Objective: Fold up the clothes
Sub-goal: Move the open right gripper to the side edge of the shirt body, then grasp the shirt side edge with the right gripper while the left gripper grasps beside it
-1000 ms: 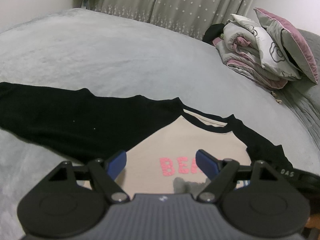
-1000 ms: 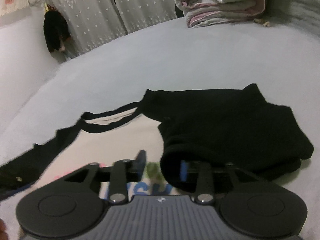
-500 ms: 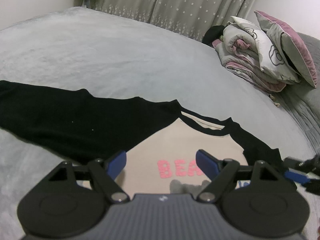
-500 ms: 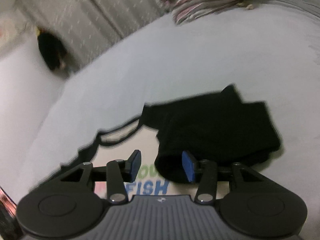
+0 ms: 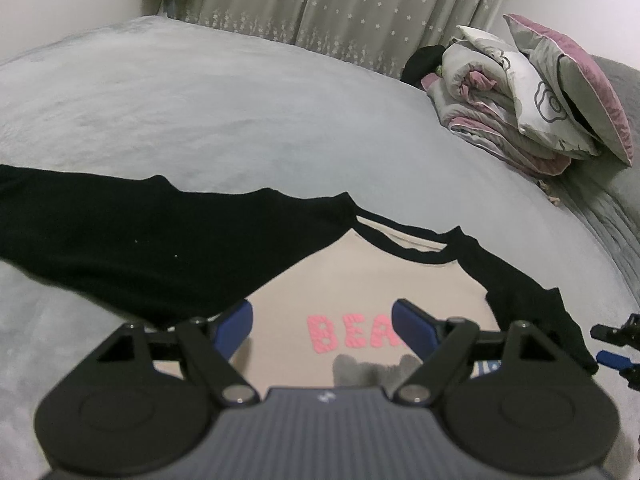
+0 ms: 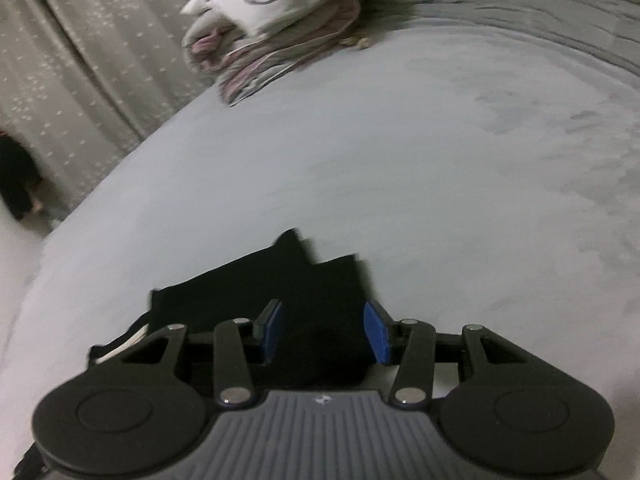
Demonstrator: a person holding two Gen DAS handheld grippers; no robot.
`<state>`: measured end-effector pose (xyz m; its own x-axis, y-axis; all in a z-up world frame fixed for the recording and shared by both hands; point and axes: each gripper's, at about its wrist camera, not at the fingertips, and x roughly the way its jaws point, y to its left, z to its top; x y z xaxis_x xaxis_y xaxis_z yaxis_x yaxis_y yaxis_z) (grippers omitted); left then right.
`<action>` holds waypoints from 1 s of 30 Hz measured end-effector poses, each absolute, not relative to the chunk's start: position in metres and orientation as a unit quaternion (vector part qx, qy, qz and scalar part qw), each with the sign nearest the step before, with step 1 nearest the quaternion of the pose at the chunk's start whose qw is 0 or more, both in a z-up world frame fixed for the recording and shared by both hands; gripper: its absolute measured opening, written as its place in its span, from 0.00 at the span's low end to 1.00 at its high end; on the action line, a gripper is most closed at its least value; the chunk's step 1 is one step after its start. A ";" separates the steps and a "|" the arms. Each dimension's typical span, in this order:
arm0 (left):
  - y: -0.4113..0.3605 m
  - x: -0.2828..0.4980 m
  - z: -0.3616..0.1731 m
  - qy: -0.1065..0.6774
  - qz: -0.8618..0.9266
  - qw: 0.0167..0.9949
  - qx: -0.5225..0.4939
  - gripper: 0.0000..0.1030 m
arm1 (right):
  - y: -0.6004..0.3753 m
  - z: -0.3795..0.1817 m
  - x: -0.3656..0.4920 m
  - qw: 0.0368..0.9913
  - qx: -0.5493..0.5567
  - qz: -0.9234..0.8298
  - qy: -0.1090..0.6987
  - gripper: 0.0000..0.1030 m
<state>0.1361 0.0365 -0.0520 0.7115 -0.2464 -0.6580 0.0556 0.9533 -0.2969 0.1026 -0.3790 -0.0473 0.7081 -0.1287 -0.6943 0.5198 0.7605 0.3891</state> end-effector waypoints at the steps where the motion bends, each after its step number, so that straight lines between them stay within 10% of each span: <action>1: 0.036 0.136 -0.052 0.371 -0.083 0.916 -0.128 0.78 | -0.380 -0.047 0.103 0.876 0.290 -0.193 0.335 0.44; 4: 0.035 0.137 -0.054 0.373 -0.083 0.915 -0.127 0.78 | -0.381 -0.053 0.108 0.868 0.283 -0.203 0.355 0.44; 9: 0.035 0.138 -0.054 0.376 -0.086 0.914 -0.126 0.78 | -0.377 -0.058 0.106 0.865 0.259 -0.218 0.370 0.10; 30: 0.054 0.164 -0.078 0.431 -0.227 0.800 -0.349 0.85 | -0.252 -0.013 0.115 0.932 0.213 0.034 0.292 0.06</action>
<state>0.1641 0.0537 -0.0782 0.5246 -0.6644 -0.5323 0.0623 0.6535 -0.7544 0.1146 -0.2524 -0.0128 0.8269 0.1869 -0.5304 0.0619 0.9071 0.4163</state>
